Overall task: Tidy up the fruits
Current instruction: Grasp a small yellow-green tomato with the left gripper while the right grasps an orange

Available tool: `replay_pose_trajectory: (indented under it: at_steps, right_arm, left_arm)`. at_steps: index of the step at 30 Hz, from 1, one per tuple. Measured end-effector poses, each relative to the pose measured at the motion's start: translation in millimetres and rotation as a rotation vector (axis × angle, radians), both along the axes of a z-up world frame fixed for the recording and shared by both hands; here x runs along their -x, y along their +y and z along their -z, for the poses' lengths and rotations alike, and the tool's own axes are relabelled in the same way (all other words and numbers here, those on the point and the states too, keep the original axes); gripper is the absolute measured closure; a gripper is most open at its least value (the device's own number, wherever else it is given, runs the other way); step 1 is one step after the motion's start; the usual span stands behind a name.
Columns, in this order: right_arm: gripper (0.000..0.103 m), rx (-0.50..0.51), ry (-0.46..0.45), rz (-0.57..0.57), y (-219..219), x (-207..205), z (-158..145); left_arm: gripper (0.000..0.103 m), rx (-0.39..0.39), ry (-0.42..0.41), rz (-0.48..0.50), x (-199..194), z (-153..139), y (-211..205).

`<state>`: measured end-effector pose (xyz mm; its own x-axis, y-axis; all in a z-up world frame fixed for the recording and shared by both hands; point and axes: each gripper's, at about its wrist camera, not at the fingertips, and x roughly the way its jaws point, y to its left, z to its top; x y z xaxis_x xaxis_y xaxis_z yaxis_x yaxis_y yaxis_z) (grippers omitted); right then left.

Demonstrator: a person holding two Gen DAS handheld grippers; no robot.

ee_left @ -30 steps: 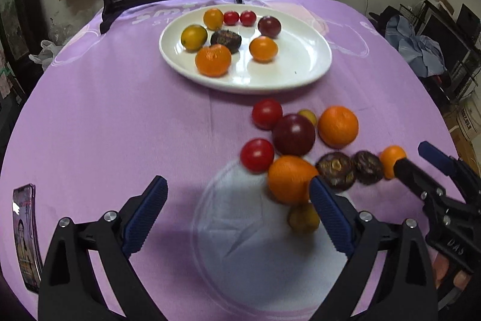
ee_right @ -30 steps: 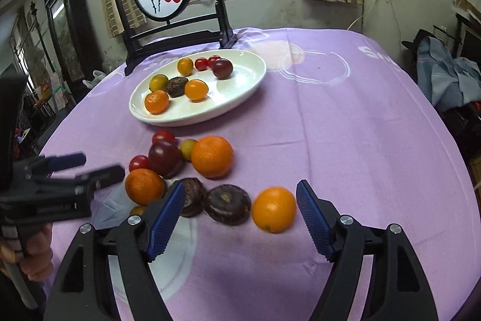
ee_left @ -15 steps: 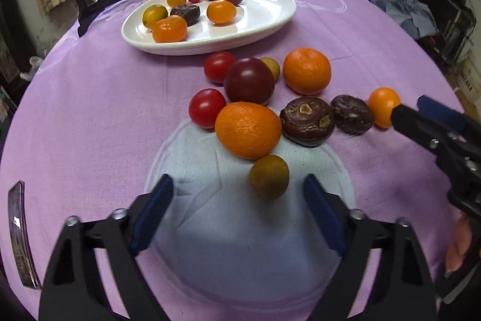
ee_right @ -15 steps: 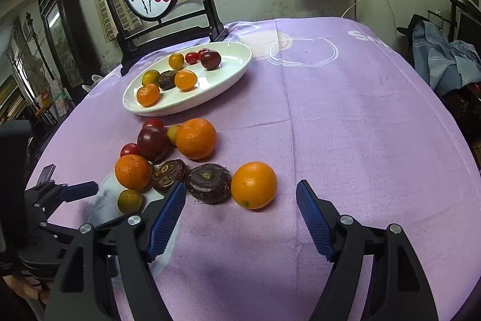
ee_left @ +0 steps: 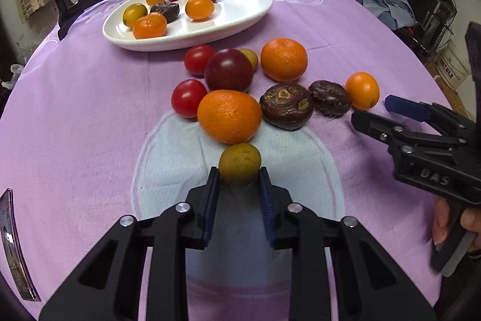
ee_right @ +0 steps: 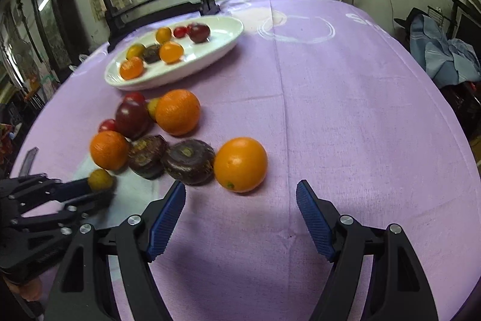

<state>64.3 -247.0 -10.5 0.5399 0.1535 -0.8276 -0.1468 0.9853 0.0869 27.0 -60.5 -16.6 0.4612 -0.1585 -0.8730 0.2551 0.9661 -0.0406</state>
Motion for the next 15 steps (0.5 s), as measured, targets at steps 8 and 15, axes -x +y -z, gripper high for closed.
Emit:
replay_pose_trajectory:
  at_steps: [8, 15]
  right_arm:
    - [0.042, 0.083, 0.018, -0.036, 8.8, -13.7, 2.0]
    - [0.065, 0.104, 0.000, -0.084, 16.5, -18.5, -6.3]
  left_arm:
    - [0.078, -0.006, -0.007, 0.010, 2.6, 0.7, 1.9]
    - [0.078, -0.014, -0.018, -0.001, 2.8, -2.2, 3.4]
